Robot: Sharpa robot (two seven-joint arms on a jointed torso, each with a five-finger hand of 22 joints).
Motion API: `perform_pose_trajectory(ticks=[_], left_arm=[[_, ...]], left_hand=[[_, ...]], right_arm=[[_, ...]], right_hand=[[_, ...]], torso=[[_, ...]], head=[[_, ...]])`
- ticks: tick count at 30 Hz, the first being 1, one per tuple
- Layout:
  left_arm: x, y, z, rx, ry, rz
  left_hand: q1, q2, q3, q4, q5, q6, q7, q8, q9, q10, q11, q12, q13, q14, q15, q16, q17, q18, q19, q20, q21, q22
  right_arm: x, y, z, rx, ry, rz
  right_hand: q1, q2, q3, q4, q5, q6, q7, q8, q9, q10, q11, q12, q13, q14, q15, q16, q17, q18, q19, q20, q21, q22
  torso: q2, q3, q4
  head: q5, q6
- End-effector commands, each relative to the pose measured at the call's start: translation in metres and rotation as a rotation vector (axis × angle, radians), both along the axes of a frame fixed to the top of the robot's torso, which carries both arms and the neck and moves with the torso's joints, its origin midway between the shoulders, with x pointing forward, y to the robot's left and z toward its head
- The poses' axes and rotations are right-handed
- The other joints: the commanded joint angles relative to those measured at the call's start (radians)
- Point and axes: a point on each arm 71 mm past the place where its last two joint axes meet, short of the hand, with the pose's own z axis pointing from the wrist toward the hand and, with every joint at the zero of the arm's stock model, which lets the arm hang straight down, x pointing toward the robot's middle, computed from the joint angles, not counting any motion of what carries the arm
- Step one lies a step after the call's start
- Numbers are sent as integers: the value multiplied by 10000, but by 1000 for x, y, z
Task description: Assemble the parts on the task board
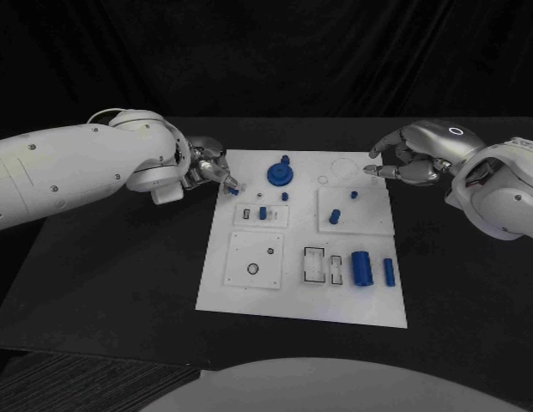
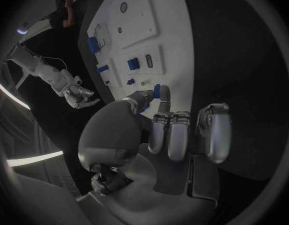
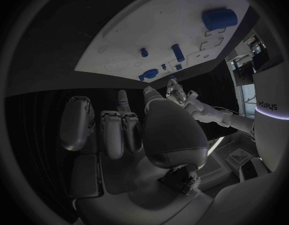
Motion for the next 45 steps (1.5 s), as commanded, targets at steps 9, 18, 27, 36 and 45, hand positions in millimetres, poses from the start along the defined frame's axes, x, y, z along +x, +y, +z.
perform_pose_trajectory(ticks=[9,18,27,36,45], left_arm=[[-11,-7,3,-253,-135,-210],[-20,-11,4,-267,-19,-421],[-27,-16,3,-146,229,-675],[-30,-20,1,0,424,-832],[-28,-22,1,54,455,-848]], left_hand=[[-132,-26,968,-848,-74,77,-13,54,-10,1045,-23,-5,2623,1056,-25,27,2635,90,117,3,61,2125],[-182,-26,984,-826,-115,93,-19,53,-17,1045,-29,-5,2623,1056,-31,27,2635,89,121,-2,64,2126],[-237,-20,998,-796,-158,100,-23,47,-27,1045,-33,-5,2623,1056,-35,27,2635,92,116,-6,53,2122],[-311,-4,1011,-754,-229,81,-22,26,-43,1045,-34,-5,2623,1056,-38,27,2635,100,94,-12,18,2110],[-317,-1,1013,-751,-235,77,-23,22,-45,1045,-34,-5,2623,1056,-38,27,2635,103,86,-12,6,2106]], right_arm=[[0,-2,-1,-4,9,-174],[0,-2,-1,-16,25,-173],[0,-2,-1,-26,44,-185],[0,-1,-1,-29,56,-164],[0,-1,-2,-36,70,-155]], right_hand=[[103,-6,-47,5,48,65,-10,-49,-14,1048,63,36,2628,952,52,-48,2388,69,-69,31,-66,1706],[109,-5,-49,5,48,67,-11,-51,-16,1048,63,36,2628,952,52,-47,2389,69,-70,31,-71,1705],[109,-5,-49,5,48,67,-11,-51,-16,1048,63,36,2628,952,52,-47,2389,69,-70,31,-71,1705],[109,-5,-49,5,48,67,-11,-51,-16,1048,63,36,2628,952,52,-47,2389,69,-70,31,-71,1705],[115,-4,-61,10,47,76,-13,-54,-22,1048,62,36,2628,950,52,-57,2382,71,-72,31,-84,1703]], torso=[[0,-4,-2],[1,1,1],[-1,4,-7],[-3,0,-4],[0,-4,2]], head=[[24,-14],[30,-31],[48,-31],[50,-31],[50,-31]])
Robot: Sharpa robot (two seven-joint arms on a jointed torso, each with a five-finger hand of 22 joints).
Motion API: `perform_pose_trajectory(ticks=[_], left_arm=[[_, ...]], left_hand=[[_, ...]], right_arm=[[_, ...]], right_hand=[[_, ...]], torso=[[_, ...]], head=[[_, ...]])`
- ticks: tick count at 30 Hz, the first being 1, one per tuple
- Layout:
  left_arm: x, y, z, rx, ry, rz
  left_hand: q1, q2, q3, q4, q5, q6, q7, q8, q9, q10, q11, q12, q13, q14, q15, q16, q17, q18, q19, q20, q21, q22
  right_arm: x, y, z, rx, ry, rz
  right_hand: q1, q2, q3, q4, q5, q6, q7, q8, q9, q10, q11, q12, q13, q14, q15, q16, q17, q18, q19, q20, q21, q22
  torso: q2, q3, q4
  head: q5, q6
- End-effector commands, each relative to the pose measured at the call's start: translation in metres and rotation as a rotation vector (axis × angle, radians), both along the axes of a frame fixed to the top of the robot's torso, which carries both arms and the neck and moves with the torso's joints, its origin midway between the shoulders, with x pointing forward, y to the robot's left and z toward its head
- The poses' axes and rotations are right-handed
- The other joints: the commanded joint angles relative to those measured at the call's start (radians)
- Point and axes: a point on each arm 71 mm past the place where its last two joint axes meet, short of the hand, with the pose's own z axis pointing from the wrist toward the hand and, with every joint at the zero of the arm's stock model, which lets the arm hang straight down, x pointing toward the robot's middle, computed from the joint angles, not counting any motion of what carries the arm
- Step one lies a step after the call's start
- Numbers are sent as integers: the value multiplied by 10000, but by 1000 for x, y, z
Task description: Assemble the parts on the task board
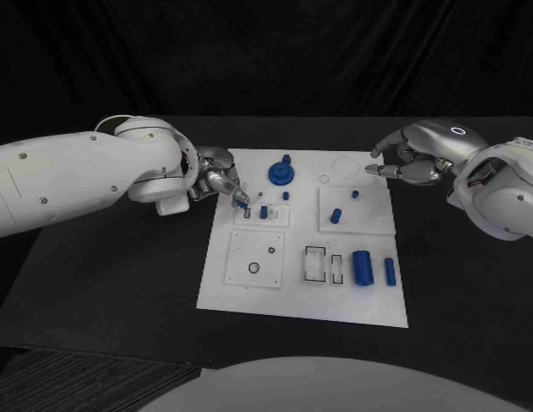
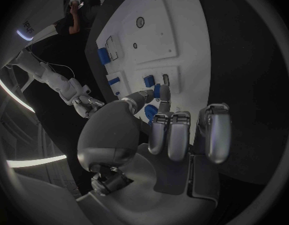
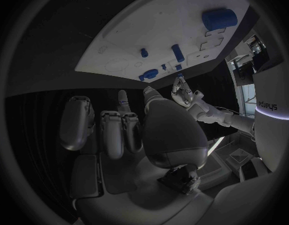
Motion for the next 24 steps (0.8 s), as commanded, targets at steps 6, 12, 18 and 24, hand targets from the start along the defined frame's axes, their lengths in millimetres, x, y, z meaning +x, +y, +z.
perform_pose_trajectory(ticks=[6,12,18,24], left_arm=[[2,-5,-1,55,101,-160],[4,-6,-2,44,72,-121],[5,-8,-3,59,110,-179],[5,-9,-5,118,229,-252]], left_hand=[[-66,94,489,-426,-3,-34,-57,15,-15,1045,-34,-5,2623,1056,-38,27,2628,102,88,-12,-30,2107],[-75,107,494,-417,-8,-39,-55,11,-17,1045,-33,-5,2623,1056,-38,27,2628,102,88,-13,-31,2107],[-86,130,503,-404,-14,-43,-53,7,-20,1045,-32,-5,2623,1056,-37,27,2628,105,82,-13,-40,2104],[-91,142,507,-398,-18,-45,-52,5,-22,1045,-32,-5,2623,1056,-37,27,2628,105,80,-13,-43,2103]], right_arm=[[0,0,-2,-24,56,-115],[0,0,-2,-27,64,-113],[0,0,-2,-32,73,-116],[0,1,-2,-31,76,-100]], right_hand=[[116,-3,-61,10,47,76,-14,-55,-16,1048,62,36,2633,950,51,-60,2382,71,-72,31,-44,1705],[116,-3,-61,10,47,76,-14,-55,-16,1048,62,36,2633,950,51,-60,2382,71,-72,31,-44,1705],[123,-3,-63,8,50,82,-14,-55,-18,1048,61,36,2633,950,51,-60,2381,72,-72,30,-47,1705],[125,-3,-64,8,51,84,-14,-55,-18,1048,61,36,2633,950,51,-60,2381,72,-72,30,-48,1705]], torso=[[5,-1,1],[5,-1,2],[5,-1,3],[5,-1,2]], head=[[7,-2],[-9,-2],[-10,-2],[0,-2]])
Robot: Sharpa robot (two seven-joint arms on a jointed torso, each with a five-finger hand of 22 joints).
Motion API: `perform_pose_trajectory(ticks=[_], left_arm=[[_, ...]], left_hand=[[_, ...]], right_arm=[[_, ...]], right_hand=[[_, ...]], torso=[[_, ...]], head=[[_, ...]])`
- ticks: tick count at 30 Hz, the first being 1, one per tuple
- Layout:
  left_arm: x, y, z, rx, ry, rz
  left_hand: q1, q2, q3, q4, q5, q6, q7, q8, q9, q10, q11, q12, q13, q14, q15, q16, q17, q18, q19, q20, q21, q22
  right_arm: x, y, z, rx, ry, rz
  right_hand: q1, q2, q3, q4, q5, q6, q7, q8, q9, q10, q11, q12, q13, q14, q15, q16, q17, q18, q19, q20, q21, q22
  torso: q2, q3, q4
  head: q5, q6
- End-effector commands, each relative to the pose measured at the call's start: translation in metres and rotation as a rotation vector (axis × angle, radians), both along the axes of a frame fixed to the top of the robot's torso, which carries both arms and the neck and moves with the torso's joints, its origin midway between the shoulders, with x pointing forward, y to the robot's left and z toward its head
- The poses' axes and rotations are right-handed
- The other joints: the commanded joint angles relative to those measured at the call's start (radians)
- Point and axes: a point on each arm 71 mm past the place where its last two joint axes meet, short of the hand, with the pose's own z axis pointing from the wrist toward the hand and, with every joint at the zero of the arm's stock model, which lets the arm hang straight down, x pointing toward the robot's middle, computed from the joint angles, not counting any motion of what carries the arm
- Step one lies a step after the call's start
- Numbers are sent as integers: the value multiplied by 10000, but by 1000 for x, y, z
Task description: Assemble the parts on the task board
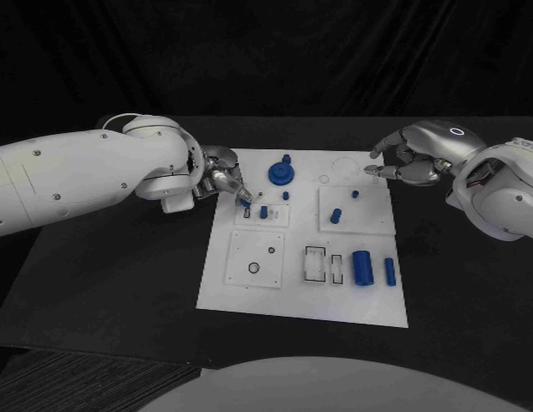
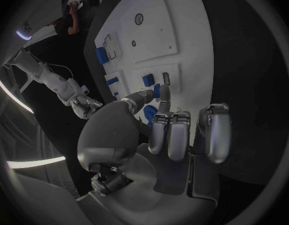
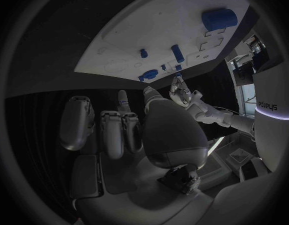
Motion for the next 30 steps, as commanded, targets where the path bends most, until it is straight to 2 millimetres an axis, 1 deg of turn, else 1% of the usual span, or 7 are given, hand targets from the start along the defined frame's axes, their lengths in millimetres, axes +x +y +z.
perform_pose_trajectory(ticks=[1,13,28,30], left_arm=[[-2,-2,-3,12,192,-212],[-4,-2,-11,90,424,-252],[-4,-1,-16,172,550,-218],[-4,-1,-16,192,573,-221]], left_hand=[[38,107,479,-424,-10,-41,-52,5,-8,1045,-32,-5,2623,1056,-37,27,2631,105,80,-13,-43,2103],[27,121,483,-415,-18,-45,-50,2,-10,1045,-31,-5,2623,1056,-36,27,2631,108,70,-14,-58,2098],[25,144,495,-412,-22,-48,-50,-2,-12,1045,-30,-5,2623,1056,-35,27,2631,108,69,-14,-59,2098],[25,144,495,-412,-22,-48,-50,-2,-12,1045,-30,-5,2623,1056,-35,27,2631,108,69,-14,-59,2098]], right_arm=[[0,0,-1,-28,49,-119],[0,0,-2,-29,55,-120],[-1,-1,-2,-41,78,-124],[-1,-1,-2,-46,85,-125]], right_hand=[[125,-2,-64,8,51,84,-14,-55,-9,1048,61,36,2634,950,51,-61,2381,71,-72,30,-48,1698],[135,-1,-66,5,58,88,-15,-56,-11,1048,60,36,2634,950,50,-58,2383,71,-72,30,-51,1698],[135,-1,-66,5,58,88,-15,-56,-11,1048,60,36,2634,950,50,-58,2383,71,-72,30,-51,1698],[135,-1,-66,5,58,88,-15,-56,-11,1048,60,36,2634,950,50,-58,2383,71,-72,30,-51,1698]], torso=[[1,2,0],[-2,1,2],[1,1,1],[2,2,3]], head=[[5,-2],[-1,-2],[12,-2],[-2,-2]])
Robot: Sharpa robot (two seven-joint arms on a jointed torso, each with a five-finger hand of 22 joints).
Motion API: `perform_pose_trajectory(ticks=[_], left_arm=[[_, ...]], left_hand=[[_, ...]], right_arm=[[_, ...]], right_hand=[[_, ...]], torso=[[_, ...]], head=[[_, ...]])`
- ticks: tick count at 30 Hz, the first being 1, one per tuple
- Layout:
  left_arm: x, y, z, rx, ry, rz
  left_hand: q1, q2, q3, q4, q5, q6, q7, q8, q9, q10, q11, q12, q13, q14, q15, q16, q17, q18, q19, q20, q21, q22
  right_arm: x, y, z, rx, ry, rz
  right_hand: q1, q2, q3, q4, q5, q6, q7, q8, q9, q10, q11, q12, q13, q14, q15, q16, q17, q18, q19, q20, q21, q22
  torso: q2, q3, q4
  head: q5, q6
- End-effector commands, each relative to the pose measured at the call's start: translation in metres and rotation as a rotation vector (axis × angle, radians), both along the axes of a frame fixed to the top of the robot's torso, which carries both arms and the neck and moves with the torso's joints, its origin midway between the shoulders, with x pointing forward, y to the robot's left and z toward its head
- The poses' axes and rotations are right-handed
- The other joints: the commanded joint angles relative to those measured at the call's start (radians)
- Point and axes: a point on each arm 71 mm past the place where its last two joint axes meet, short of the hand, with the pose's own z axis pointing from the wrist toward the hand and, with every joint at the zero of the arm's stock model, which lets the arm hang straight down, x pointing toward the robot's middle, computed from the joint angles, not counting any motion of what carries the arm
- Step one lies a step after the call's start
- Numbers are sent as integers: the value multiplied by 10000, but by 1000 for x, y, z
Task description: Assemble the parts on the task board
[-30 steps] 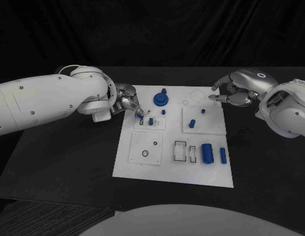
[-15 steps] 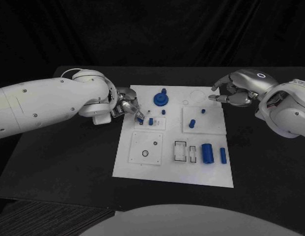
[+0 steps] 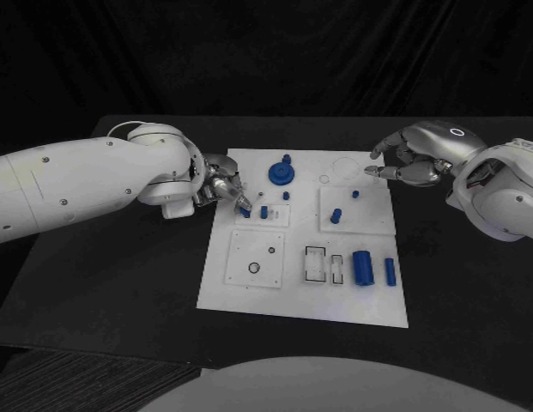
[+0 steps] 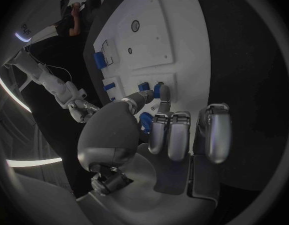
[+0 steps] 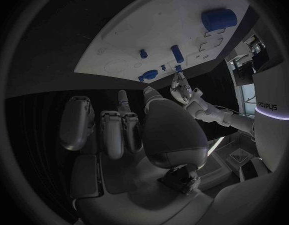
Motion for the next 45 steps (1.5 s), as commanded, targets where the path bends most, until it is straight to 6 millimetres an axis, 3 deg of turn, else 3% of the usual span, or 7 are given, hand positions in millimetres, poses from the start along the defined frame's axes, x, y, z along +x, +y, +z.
perform_pose_trajectory(ticks=[1,23,45], left_arm=[[-1,-2,-2,46,164,-149],[-2,1,-7,233,366,-96],[1,2,-1,-502,-517,394]], left_hand=[[-20,103,496,-411,56,24,-58,-2,-7,1045,-31,-5,2623,1056,-36,27,2633,109,69,-14,-58,2098],[-10,146,525,-420,52,16,-57,-7,-9,1045,-30,-5,2623,1056,-34,27,2633,111,61,-14,-71,2094],[23,170,561,-463,96,23,-57,1,-3,1045,-32,-5,2623,1056,-36,27,2633,102,85,-16,-37,2107]], right_arm=[[0,-1,-1,-42,69,-129],[0,-1,-2,-6,145,-162],[-1,-2,-2,8,134,-172]], right_hand=[[135,-1,-65,5,58,89,-15,-56,-13,1049,60,36,2635,950,50,-58,2383,72,-72,30,-51,1702],[155,3,-67,1,74,96,-15,-59,-18,1049,60,36,2635,947,50,-71,2374,73,-73,29,-60,1700],[185,10,-63,-6,89,105,-14,-62,-22,1049,59,36,2635,948,49,-69,2375,75,-75,28,-73,1698]], torso=[[2,1,3],[1,0,1],[0,0,-2]], head=[[-11,-2],[-12,-2],[-53,-2]])
